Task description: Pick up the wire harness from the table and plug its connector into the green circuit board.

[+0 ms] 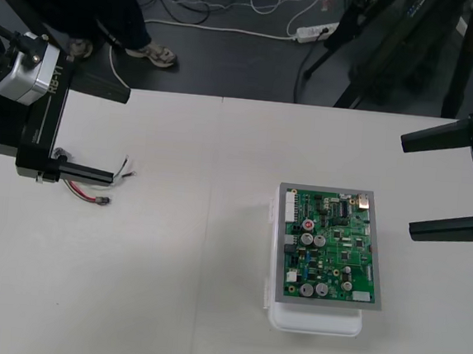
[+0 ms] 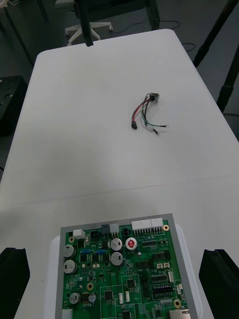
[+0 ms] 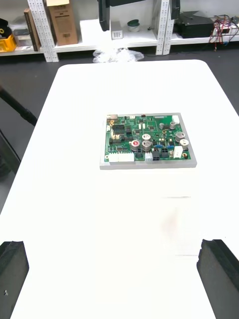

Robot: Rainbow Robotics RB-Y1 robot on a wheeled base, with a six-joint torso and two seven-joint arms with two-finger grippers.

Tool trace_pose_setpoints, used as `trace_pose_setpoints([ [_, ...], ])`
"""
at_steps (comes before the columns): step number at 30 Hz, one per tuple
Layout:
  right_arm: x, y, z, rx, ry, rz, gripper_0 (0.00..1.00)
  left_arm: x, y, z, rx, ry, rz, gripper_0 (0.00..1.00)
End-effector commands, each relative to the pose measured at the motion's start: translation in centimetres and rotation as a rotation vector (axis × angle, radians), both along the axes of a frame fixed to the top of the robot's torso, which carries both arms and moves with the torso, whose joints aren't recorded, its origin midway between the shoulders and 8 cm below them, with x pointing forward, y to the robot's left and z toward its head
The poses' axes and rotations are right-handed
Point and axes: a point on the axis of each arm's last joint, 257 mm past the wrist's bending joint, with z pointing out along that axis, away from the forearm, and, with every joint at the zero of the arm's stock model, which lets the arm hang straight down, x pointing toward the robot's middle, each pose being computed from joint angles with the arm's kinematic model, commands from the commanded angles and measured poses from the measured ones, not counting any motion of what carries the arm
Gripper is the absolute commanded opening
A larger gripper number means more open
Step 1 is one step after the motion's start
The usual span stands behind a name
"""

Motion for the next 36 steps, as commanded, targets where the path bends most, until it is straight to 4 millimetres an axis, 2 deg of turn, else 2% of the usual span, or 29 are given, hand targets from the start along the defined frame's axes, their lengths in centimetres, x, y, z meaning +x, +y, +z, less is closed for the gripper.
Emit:
trace_pose_setpoints([
  [1,0.2,-0.8,0.8,-0.025,0.005,-0.044,1.0,-1.5,2.6,0.0,0.191,-0.051,-0.05,1.0],
  [15,0.2,-0.8,0.8,-0.025,0.005,-0.044,1.0,-1.6,2.3,0.2,0.176,-0.048,-0.055,1.0],
  [21,0.2,-0.8,0.8,-0.025,0.005,-0.044,1.0,-1.6,1.5,0.3,0.132,-0.05,-0.064,1.0],
  [36,0.2,-0.8,0.8,-0.025,0.005,-0.044,1.0,-1.1,1.6,0.1,0.141,-0.065,-0.054,1.0],
])
